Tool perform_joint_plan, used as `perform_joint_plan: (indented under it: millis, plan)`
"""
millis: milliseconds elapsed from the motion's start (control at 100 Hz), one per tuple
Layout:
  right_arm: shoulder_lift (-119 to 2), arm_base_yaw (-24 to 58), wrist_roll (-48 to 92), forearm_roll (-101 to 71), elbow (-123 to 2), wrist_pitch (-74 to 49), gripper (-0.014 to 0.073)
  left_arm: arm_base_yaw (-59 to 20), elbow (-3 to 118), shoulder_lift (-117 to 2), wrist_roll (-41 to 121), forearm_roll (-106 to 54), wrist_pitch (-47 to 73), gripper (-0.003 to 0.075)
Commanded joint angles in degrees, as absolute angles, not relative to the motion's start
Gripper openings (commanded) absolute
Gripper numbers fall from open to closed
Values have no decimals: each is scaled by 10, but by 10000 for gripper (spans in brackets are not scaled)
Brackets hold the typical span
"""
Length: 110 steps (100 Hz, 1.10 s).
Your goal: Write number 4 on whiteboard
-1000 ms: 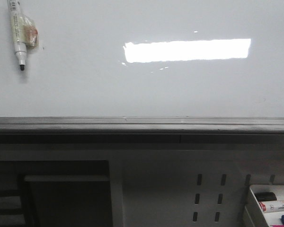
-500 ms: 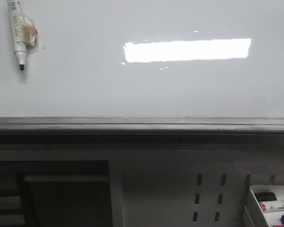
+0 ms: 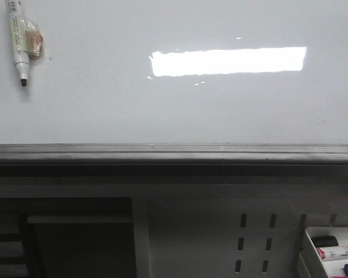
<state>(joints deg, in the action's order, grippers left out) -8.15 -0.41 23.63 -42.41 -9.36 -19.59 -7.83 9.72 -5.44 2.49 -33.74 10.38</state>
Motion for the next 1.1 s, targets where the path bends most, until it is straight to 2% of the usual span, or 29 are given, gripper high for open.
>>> perform_joint_plan:
  millis: [0,180,400,470,550,620,670,740,790,1090]
  plan:
    - [-168,-7,265,-406,-168,-224,-61,-77,177,-115,24,-267,126,-20]
    - [-308,-7,272,-406,-260,-280,-66,-77,272,-230,25,-242,163,-20]
    - [-392,-7,273,-411,-319,-317,-39,-77,308,-314,81,-283,182,-20]
    - [-407,-7,279,-416,-330,-327,60,-77,312,-336,113,-324,182,-6]
    - [-418,-7,298,-437,-335,-331,264,-77,320,-362,167,-382,183,71]
    - [-422,-7,312,-458,-335,-331,426,-77,327,-386,218,-439,183,193]
    - [-422,-7,318,-467,-335,-331,479,-77,333,-403,252,-473,182,306]
    - [-422,-7,318,-470,-335,-330,475,-77,339,-427,293,-523,177,417]
    - [-422,-7,318,-470,-335,-328,465,-77,344,-445,326,-564,178,445]
    - [-422,-7,320,-470,-335,-328,448,-77,387,-561,522,-749,208,402]
